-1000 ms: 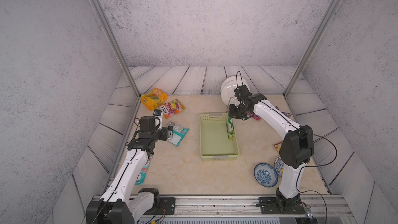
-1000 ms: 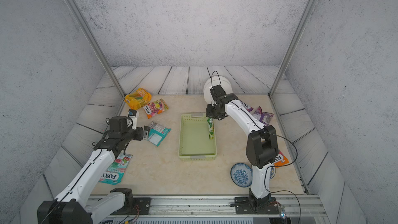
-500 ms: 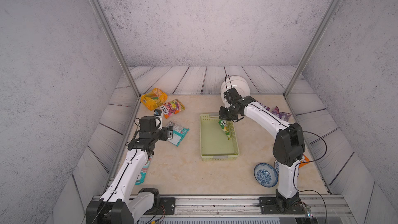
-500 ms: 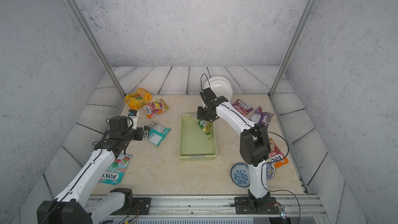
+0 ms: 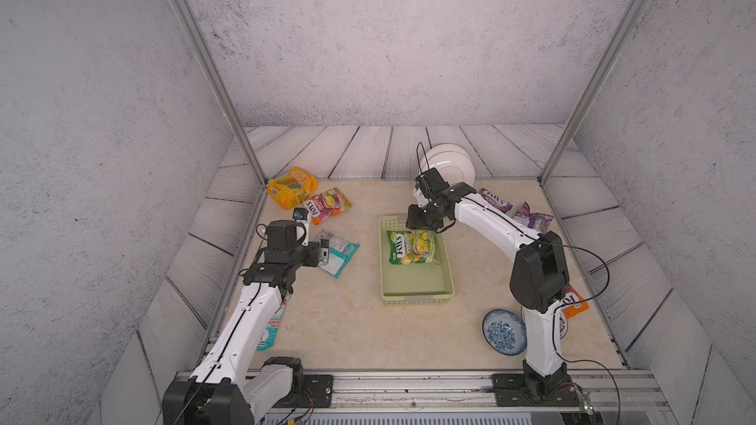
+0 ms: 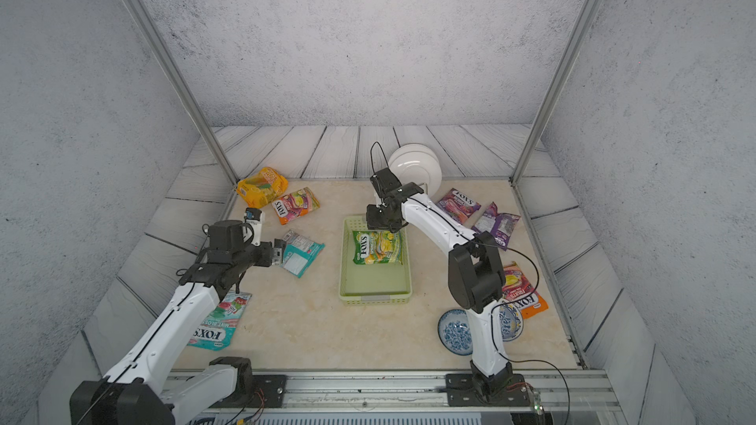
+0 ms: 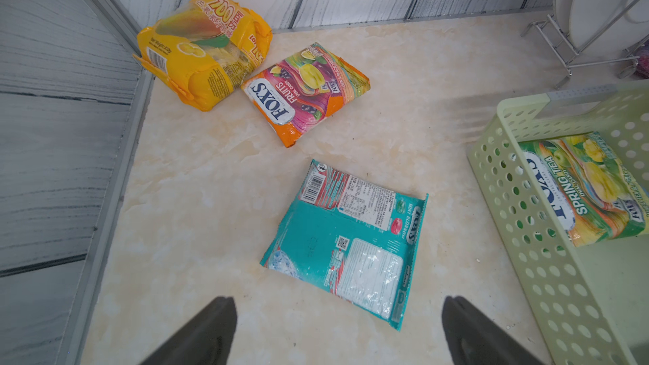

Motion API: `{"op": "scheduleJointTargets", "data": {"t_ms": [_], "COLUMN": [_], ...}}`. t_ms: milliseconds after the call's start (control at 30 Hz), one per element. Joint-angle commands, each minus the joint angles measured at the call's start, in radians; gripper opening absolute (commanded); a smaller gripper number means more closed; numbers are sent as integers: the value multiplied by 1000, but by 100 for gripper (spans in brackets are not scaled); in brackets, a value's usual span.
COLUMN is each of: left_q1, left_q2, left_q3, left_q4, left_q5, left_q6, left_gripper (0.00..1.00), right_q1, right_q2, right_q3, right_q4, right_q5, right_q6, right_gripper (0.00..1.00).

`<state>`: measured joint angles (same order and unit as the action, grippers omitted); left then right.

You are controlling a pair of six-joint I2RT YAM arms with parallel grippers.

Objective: Put the candies in the basket
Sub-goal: Place the candy in the basket.

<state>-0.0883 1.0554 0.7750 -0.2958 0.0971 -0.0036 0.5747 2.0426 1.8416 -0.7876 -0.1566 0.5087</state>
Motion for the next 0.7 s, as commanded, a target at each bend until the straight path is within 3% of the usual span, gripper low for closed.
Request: {"op": "scheduleJointTargets", "data": {"t_ms": [0,267,667], "left_q1": [-5,0,1], "left_q2": [-20,-16,-7], "left_q3": [-1,6,11], "left_q4": [5,1,9], "left_q5": [7,17,-7], "left_q6": [7,-1,0], "left_gripper": [98,98,98], "right_q1": [2,8,24], "right_q2": [-36,-3,133], "right_q3": [-47,-99,-155], "right_q4": [-19,15,119], "right_q5": [55,60,13], "right_q6": [-32,-32,5], "right_gripper": [50,53,42]}}
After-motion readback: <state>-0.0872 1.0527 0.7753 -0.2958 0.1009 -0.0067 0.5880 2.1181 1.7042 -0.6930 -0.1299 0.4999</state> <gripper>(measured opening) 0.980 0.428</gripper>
